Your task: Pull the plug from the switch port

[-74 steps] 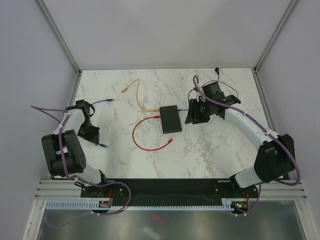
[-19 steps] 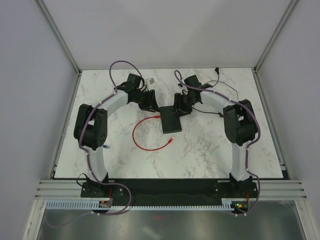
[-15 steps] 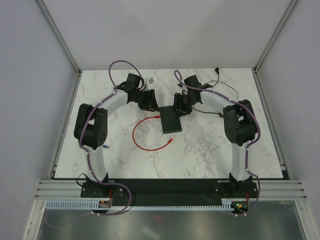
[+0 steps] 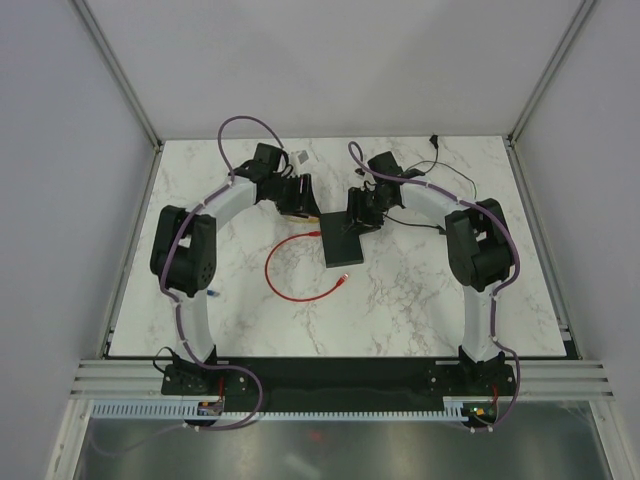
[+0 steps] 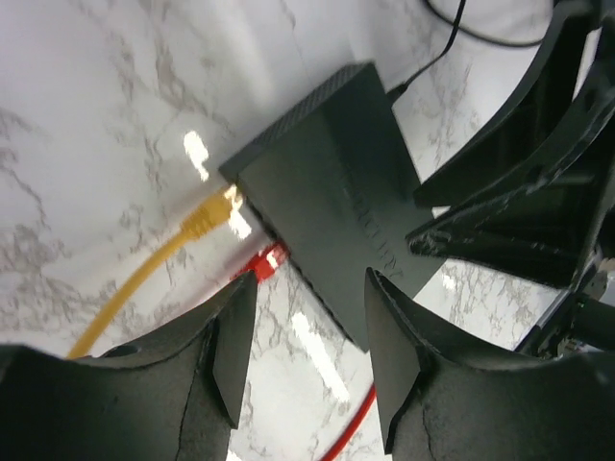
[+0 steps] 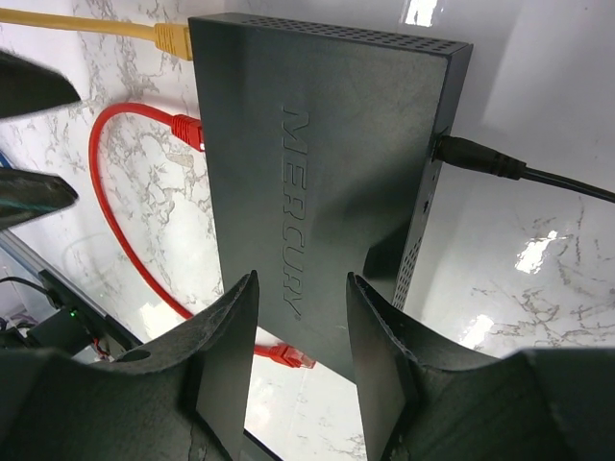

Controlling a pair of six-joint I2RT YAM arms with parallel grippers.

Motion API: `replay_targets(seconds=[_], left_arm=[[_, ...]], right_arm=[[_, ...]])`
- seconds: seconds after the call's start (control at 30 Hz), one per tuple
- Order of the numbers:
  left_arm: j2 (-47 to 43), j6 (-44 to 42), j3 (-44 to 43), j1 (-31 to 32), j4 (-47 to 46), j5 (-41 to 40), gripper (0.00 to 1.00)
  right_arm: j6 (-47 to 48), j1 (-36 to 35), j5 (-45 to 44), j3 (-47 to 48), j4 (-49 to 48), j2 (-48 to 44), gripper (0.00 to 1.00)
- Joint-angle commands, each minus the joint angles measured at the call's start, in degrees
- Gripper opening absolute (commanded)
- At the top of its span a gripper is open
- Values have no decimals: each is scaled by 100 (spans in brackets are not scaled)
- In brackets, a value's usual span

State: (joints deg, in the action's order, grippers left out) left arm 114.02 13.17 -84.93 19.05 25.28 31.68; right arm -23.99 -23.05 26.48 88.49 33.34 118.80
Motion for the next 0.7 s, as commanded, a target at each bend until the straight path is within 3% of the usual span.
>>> replay_targets(seconds=[0.0,0.1,0.47,0.67], left_arm=[[338,46,-656,-6,-243,293,57],[717,-296,-1131,-59,3,1102,57],[1193,-1211,-1351,-323,328,1068,60],[1596,-1185,-1544,-621,346,1525,62]], right_arm=[[-18,-24,191,19,-135,20,50],[-80,-24,261,19,-126,-6,50],[-150,-95,270,-280,-126,-68,50],[-150,-226,244,-51,-48,11,50]])
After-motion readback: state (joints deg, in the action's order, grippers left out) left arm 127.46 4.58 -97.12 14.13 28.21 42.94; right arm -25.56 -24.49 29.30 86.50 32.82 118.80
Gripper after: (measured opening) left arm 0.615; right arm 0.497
